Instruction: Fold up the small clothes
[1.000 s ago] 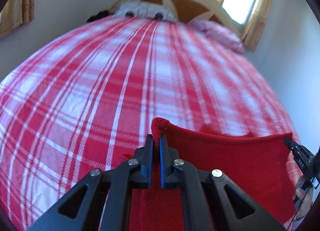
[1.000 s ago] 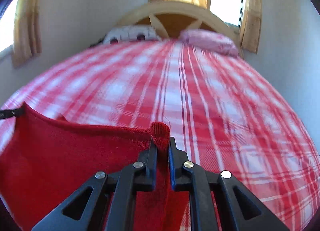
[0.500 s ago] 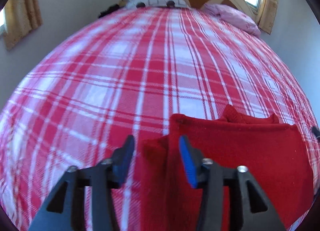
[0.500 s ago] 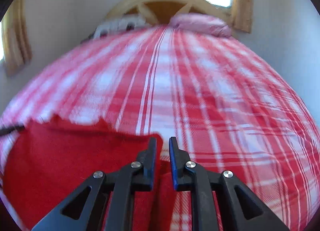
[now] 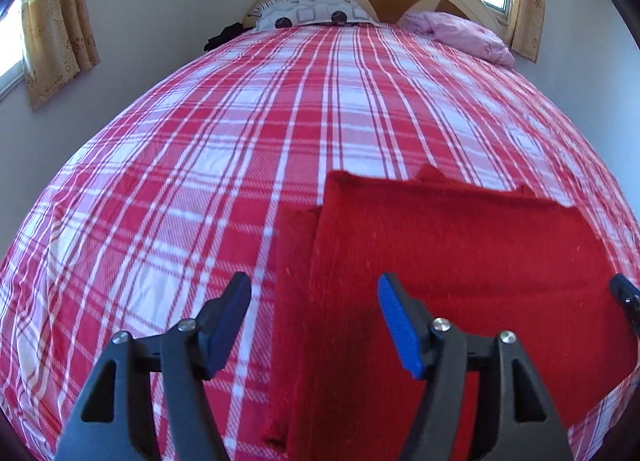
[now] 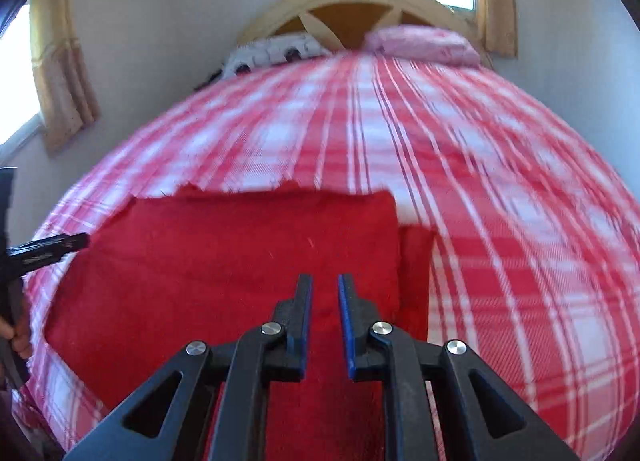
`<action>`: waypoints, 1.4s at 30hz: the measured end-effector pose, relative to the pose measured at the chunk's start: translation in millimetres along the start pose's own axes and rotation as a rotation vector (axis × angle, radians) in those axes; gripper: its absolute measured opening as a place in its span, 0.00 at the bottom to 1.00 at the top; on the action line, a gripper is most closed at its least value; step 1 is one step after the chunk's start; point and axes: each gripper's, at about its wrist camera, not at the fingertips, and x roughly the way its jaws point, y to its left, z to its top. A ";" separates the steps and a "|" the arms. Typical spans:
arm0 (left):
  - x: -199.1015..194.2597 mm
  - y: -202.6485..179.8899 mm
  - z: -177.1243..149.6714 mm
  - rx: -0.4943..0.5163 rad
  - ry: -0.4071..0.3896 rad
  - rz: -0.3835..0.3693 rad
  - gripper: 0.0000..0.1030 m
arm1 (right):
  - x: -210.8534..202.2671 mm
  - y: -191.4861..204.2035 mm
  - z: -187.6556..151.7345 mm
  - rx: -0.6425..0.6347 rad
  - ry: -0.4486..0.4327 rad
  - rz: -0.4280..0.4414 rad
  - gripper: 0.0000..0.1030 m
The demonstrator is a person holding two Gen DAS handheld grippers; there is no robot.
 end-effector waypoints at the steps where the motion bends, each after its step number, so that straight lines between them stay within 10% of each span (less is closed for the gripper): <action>1: 3.7 -0.8 -2.8 0.004 0.007 0.008 0.67 | 7.3 -3.3 -5.5 0.016 0.014 -0.006 0.13; 10: 27.5 6.4 -20.8 -0.051 -0.030 0.020 0.99 | 11.6 -9.6 -14.5 0.050 -0.038 0.005 0.17; 24: 31.8 18.0 -25.3 -0.112 -0.014 -0.042 1.00 | -46.5 -12.8 -40.0 0.122 -0.126 0.034 0.20; 28: 30.9 16.6 -26.6 -0.107 -0.019 -0.032 1.00 | -41.0 -11.2 -61.5 0.093 -0.115 -0.025 0.31; 31: 31.1 16.8 -26.7 -0.109 -0.017 -0.036 1.00 | -26.7 -28.6 -64.0 0.189 -0.027 -0.036 0.76; 42: 28.6 20.0 -29.0 -0.130 -0.015 -0.067 1.00 | -35.5 -33.8 -68.7 0.223 -0.080 0.016 0.76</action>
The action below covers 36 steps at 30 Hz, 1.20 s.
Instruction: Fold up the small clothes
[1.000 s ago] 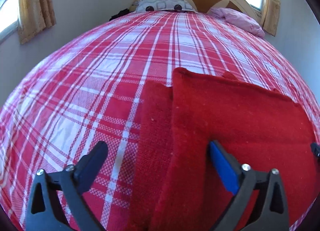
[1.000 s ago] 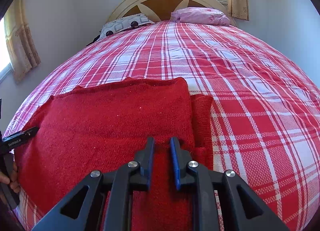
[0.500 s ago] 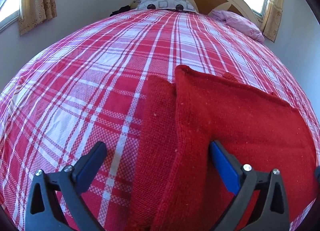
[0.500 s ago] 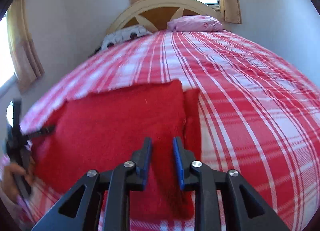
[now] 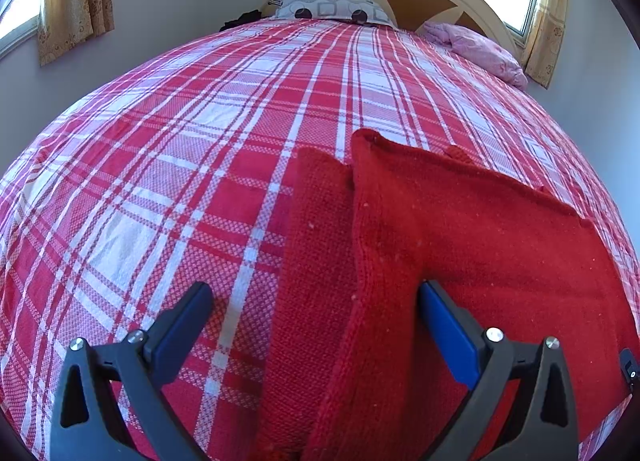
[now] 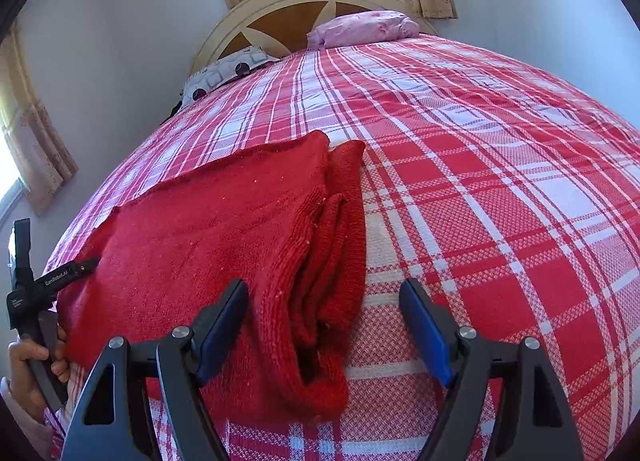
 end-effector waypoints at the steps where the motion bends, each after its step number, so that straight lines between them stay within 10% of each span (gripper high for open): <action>1: -1.7 2.5 -0.9 -0.007 0.001 -0.012 1.00 | -0.1 0.0 0.0 -0.001 -0.002 -0.001 0.76; 13: -80.5 63.0 -38.1 -0.145 -0.069 -0.108 1.00 | -6.5 -5.2 -2.0 0.028 -0.033 0.029 0.76; 17: -59.8 59.4 -51.8 -0.236 0.050 -0.190 0.99 | -6.4 -5.7 -2.3 0.029 -0.033 0.031 0.76; 21: -60.5 37.6 -63.7 -0.159 0.011 -0.084 0.98 | -6.3 -5.4 -2.4 0.031 -0.033 0.032 0.76; 29: -62.7 32.6 -65.3 -0.162 0.011 -0.133 0.54 | -6.0 -7.0 -2.5 0.032 -0.034 0.035 0.76; 31: -63.6 42.2 -61.6 -0.229 0.033 -0.181 0.18 | -6.3 -6.9 -2.3 0.032 -0.034 0.035 0.76; 36: -74.7 49.0 -58.8 -0.315 0.027 -0.269 0.13 | -20.2 -8.9 -3.1 0.057 -0.107 -0.034 0.76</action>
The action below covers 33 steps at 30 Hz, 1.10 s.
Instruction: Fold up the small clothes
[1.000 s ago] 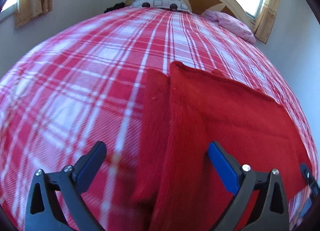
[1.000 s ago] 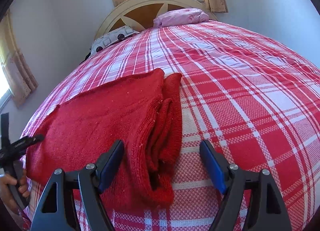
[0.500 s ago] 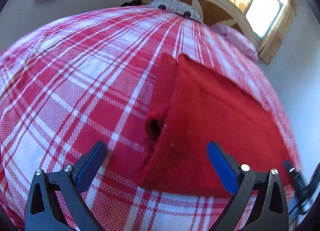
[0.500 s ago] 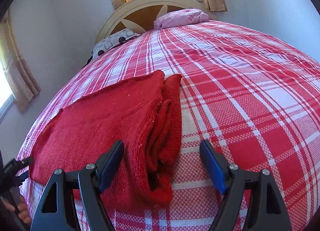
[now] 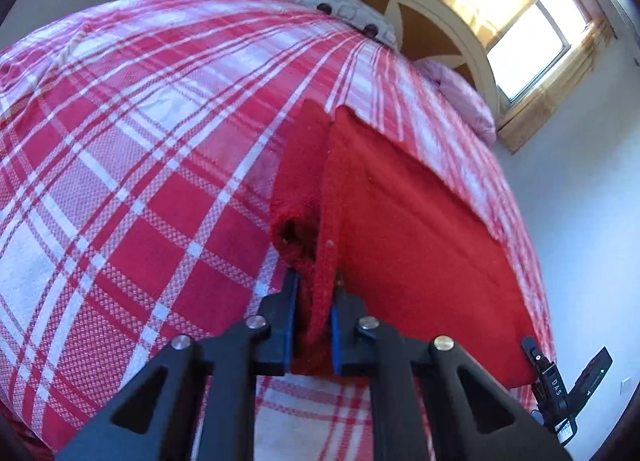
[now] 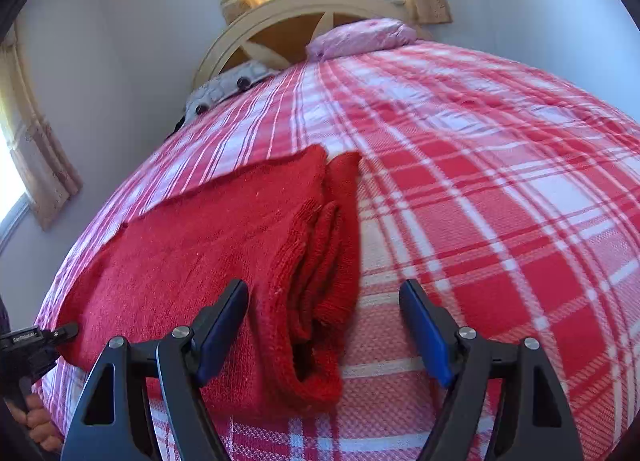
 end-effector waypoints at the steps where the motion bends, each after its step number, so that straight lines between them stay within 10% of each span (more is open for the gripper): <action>1: -4.9 -3.9 -1.4 0.014 -0.016 -0.004 0.13 | -10.5 1.4 0.8 0.002 -0.051 -0.029 0.76; 8: -24.1 -32.7 -4.3 0.088 -0.114 -0.085 0.13 | -38.5 88.0 39.5 -0.158 -0.052 0.215 0.76; 14: -16.6 -38.6 -3.5 0.095 -0.138 -0.109 0.13 | 42.7 200.6 76.9 -0.237 0.285 0.529 0.78; 21: -15.9 -38.5 -6.2 0.109 -0.173 -0.094 0.13 | 154.3 303.1 71.5 -0.271 0.571 0.553 0.77; 31: -8.8 -46.8 -16.9 0.175 -0.186 -0.098 0.12 | 209.4 368.0 27.4 -0.565 0.680 0.399 0.77; 33: -7.1 -46.3 -19.2 0.181 -0.177 -0.098 0.13 | 204.4 363.2 18.1 -0.619 0.620 0.383 0.65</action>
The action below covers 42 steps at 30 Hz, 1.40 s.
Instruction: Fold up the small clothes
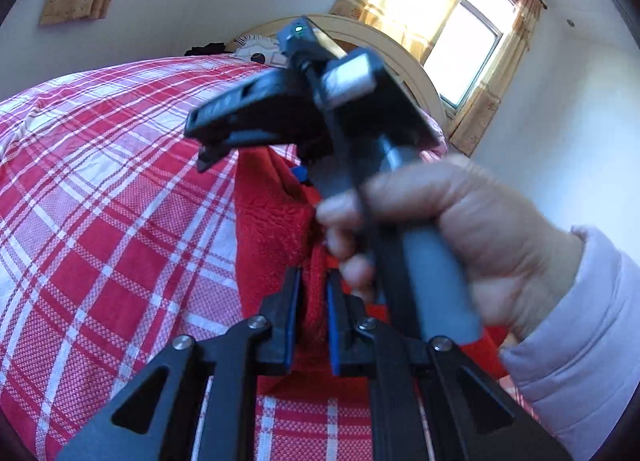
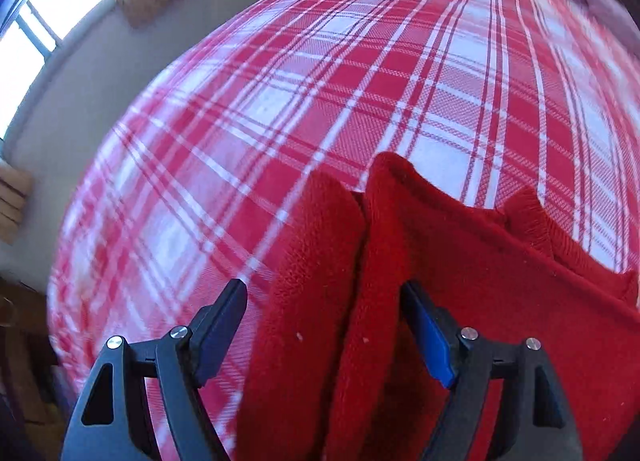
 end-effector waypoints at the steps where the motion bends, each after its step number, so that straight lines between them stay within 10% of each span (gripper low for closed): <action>1: 0.1 1.3 0.0 -0.005 0.004 -0.003 0.13 | 1.2 0.5 -4.3 -0.021 -0.004 -0.040 0.40; 4: -0.3 1.9 3.4 -0.005 0.004 -0.007 0.13 | -10.9 -15.8 -12.5 0.019 -0.041 0.014 0.24; 14: -10.5 -42.3 13.4 0.090 -0.004 -0.077 0.13 | -96.9 -87.3 -40.0 0.181 -0.174 0.142 0.22; 22: -7.0 -123.7 11.5 0.227 0.022 -0.243 0.13 | -173.7 -177.7 -90.1 0.248 -0.242 0.070 0.22; 36: 44.2 -182.3 -42.8 0.428 0.207 -0.293 0.13 | -148.5 -283.7 -180.5 0.375 -0.268 0.069 0.22; 42: 12.2 -172.2 -47.8 0.542 0.190 -0.274 0.45 | -157.8 -298.0 -196.7 0.512 -0.325 0.162 0.37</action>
